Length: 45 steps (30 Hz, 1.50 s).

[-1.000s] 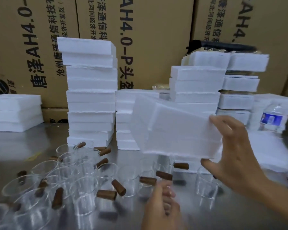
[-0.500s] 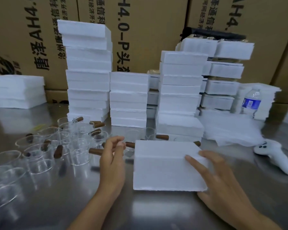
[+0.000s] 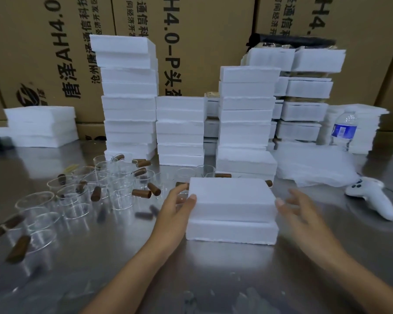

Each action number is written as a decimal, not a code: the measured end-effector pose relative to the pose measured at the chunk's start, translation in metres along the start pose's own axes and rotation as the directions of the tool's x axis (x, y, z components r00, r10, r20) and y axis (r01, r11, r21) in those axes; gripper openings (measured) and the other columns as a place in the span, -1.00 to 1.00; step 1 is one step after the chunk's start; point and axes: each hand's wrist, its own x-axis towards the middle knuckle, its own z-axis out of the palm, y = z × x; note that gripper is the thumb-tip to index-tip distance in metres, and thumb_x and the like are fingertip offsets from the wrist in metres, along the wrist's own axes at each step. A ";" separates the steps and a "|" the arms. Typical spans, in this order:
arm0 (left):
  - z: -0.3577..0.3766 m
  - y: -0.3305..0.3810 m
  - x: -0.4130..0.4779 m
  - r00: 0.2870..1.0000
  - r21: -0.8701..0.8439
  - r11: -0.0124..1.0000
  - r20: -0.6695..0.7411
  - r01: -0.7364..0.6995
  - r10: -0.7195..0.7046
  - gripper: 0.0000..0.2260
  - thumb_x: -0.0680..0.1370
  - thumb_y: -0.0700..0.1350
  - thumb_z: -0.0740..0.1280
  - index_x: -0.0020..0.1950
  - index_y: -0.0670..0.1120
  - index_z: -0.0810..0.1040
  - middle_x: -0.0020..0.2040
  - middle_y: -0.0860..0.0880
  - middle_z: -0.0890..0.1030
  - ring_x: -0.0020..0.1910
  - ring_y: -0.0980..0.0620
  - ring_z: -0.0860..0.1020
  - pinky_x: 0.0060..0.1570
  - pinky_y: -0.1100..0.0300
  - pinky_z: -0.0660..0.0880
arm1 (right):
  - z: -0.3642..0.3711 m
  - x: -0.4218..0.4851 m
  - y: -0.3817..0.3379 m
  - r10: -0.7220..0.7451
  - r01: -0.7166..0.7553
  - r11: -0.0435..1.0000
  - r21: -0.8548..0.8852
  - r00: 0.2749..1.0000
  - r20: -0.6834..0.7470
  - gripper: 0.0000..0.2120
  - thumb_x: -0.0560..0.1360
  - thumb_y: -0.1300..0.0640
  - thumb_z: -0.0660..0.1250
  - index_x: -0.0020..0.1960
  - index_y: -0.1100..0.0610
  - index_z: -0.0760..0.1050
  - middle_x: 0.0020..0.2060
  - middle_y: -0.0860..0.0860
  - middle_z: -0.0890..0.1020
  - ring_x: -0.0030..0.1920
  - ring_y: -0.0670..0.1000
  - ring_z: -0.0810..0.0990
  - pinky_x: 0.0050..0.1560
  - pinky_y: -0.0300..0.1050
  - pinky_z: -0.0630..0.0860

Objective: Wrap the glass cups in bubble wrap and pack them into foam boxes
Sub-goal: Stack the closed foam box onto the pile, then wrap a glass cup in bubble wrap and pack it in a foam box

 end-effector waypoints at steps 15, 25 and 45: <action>0.025 0.013 -0.004 0.965 -0.155 0.952 0.048 0.263 -0.259 -0.77 0.58 -0.09 0.27 0.23 -0.01 0.43 0.08 -0.03 0.59 0.02 -0.01 0.59 0.10 -0.03 0.55 | 0.002 0.012 -0.037 0.139 -0.158 0.967 -0.201 0.985 -0.104 -0.61 0.47 -0.29 0.18 -0.35 -0.03 0.39 -0.33 -0.22 0.47 -0.31 -0.20 0.41 -0.35 -0.25 0.27; 0.023 0.012 0.000 0.977 -0.070 0.974 0.040 0.214 -0.211 -0.74 0.60 -0.01 0.23 0.27 -0.03 0.44 0.08 0.04 0.58 0.02 0.06 0.57 0.04 0.11 0.54 | 0.005 0.000 -0.022 0.217 -0.220 0.946 -0.239 0.975 -0.037 -0.54 0.49 -0.31 0.08 -0.25 0.03 0.48 -0.29 -0.16 0.55 -0.23 -0.09 0.50 -0.24 -0.11 0.35; -0.019 0.009 0.014 0.934 0.001 0.935 0.041 0.354 -0.354 -0.72 0.59 -0.04 0.21 0.19 -0.16 0.54 0.10 -0.15 0.62 -0.03 -0.06 0.56 -0.10 0.16 0.46 | 0.081 -0.002 -0.119 -0.325 0.329 0.940 0.084 0.944 -0.056 -0.34 0.42 0.00 0.39 0.33 -0.22 0.04 -0.12 -0.24 0.48 -0.10 -0.17 0.56 -0.16 -0.23 0.56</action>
